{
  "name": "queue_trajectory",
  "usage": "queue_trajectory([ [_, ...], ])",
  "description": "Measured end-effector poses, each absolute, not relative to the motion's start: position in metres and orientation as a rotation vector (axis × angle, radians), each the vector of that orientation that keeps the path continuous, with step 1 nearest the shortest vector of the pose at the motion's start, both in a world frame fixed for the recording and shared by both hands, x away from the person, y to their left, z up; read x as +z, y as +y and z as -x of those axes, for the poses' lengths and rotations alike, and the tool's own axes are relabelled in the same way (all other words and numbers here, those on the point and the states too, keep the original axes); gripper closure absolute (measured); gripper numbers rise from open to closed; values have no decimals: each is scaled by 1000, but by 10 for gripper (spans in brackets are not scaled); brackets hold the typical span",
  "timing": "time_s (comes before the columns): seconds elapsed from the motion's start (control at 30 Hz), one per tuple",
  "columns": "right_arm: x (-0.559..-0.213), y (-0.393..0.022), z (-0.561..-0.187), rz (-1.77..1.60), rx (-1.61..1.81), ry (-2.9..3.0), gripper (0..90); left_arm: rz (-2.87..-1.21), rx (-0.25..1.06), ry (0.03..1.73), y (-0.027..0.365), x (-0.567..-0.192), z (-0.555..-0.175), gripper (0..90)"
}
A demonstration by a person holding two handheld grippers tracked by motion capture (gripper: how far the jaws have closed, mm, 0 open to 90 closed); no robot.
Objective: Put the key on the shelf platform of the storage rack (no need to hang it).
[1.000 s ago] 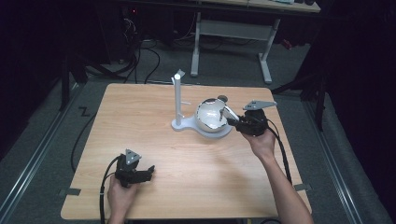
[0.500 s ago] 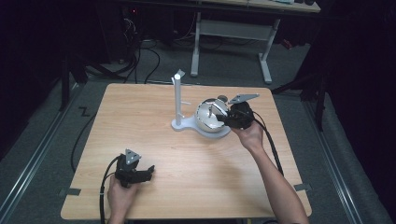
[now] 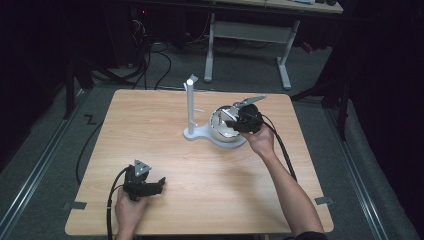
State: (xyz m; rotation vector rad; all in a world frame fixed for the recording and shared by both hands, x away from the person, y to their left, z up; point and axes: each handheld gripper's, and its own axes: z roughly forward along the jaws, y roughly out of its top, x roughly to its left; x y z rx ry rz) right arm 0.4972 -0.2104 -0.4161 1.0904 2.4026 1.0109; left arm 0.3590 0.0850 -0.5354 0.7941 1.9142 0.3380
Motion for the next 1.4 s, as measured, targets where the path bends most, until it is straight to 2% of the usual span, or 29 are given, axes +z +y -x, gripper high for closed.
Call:
queue_trajectory([
  [0.73,-442,-197,-523,-1096,870,2435,711,-795,346,1913,86,-536,-359,161],
  [0.8,-443,-196,-524,-1101,861,2433,699,-788,339,1919,85,-535,-359,161],
  [0.83,-445,-195,-526,-1101,843,2419,650,-805,346,1903,86,-536,-359,161],
  [1.03,-443,-202,-523,-1121,857,2381,559,-795,347,1912,86,-536,-359,161],
  [1.4,-434,-226,-506,-1139,954,2307,517,-802,345,1906,86,-536,-359,161],
])
